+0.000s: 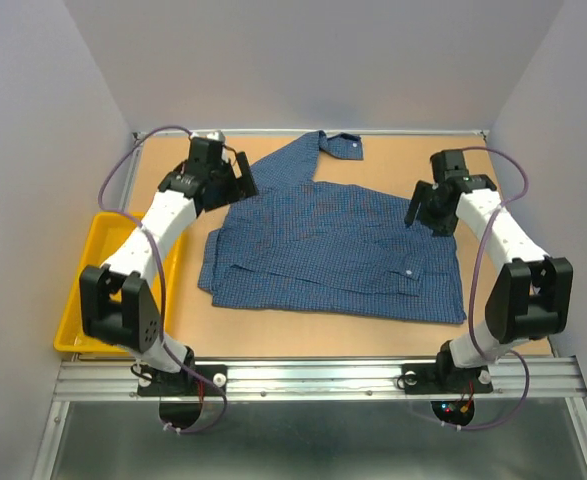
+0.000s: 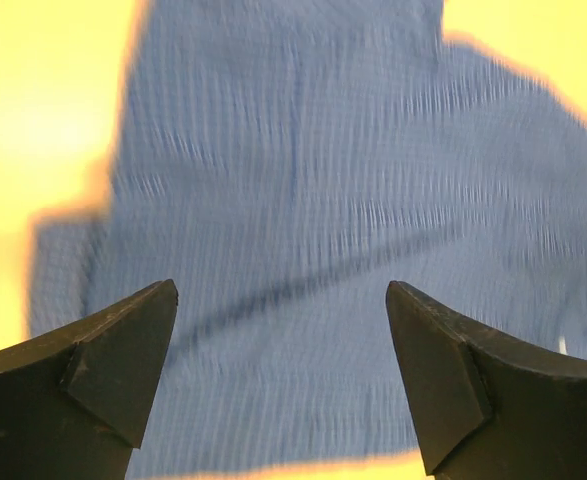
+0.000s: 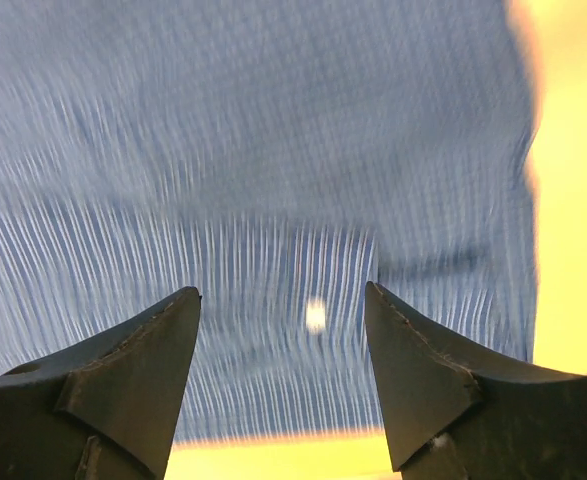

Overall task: Fold and stack the long sleeve shirts
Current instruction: Fold the shirt

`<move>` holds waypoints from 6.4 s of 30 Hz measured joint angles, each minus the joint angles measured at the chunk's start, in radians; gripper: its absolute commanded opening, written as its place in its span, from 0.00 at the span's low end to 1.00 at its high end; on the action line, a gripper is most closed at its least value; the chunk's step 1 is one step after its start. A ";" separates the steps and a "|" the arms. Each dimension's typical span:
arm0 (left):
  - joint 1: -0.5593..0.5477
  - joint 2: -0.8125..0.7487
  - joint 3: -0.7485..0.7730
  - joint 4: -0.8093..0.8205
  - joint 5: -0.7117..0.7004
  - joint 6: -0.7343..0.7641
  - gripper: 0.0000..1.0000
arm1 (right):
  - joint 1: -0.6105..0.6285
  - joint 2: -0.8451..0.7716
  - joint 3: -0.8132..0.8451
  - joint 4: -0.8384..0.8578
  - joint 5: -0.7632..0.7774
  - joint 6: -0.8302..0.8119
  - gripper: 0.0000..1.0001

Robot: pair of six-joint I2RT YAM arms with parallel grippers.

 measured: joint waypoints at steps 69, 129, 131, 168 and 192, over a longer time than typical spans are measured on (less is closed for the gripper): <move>0.110 0.616 0.237 0.205 -0.016 0.230 0.19 | 0.269 -0.043 -0.344 0.322 -0.274 -0.264 0.57; 0.116 0.606 0.222 0.203 -0.021 0.227 0.17 | 0.022 0.130 -0.110 0.412 -0.046 0.030 0.01; 0.118 0.605 0.222 0.203 -0.023 0.225 0.17 | 0.011 0.182 0.011 0.412 0.023 -0.036 0.01; 0.148 0.597 0.257 0.261 0.014 0.191 0.85 | -0.243 0.625 0.502 0.444 0.003 -0.257 0.75; 0.148 0.734 0.375 0.331 0.172 0.288 0.61 | -0.277 0.750 0.568 0.443 -0.167 -0.321 0.73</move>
